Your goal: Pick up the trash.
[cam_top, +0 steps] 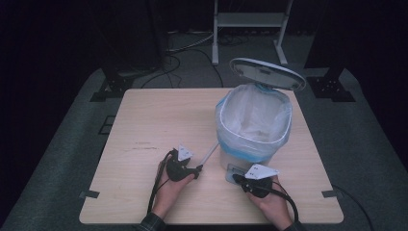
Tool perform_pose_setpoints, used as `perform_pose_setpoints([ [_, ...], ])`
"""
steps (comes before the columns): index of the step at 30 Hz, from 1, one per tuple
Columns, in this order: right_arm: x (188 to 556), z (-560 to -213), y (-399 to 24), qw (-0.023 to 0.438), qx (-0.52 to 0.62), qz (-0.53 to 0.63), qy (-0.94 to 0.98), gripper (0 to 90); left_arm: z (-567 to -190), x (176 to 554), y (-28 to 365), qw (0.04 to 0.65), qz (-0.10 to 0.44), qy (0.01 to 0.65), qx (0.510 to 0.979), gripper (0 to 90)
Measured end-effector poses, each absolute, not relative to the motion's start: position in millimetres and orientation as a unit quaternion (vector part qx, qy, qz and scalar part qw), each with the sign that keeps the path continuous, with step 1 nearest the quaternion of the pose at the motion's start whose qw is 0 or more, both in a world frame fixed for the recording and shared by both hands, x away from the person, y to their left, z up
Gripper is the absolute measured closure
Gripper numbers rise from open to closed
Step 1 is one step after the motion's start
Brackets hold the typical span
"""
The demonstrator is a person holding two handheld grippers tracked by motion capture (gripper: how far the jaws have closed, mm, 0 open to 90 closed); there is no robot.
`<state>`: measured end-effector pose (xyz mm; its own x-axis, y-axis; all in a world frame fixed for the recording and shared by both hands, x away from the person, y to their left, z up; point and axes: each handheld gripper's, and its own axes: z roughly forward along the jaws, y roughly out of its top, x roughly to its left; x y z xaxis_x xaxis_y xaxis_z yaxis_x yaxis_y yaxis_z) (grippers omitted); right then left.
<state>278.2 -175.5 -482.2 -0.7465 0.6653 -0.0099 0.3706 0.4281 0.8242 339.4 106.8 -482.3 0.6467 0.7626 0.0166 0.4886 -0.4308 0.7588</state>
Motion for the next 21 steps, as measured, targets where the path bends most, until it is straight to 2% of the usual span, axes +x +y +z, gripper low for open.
perform_pose_setpoints([
  [4,278.5,-482.4,-175.6,0.171,0.311,0.434,0.828,89.8,-482.0,338.8,107.9,0.38,0.183,0.374,0.826,40.4],
  [12,278.3,-482.3,-175.5,0.172,0.311,0.433,0.828,89.8,-481.7,336.0,110.4,0.386,0.186,0.374,0.823,62.6],
  [21,278.3,-482.3,-175.5,0.172,0.311,0.433,0.828,89.8,-481.6,334.0,111.3,0.384,0.19,0.375,0.822,71.1],
])
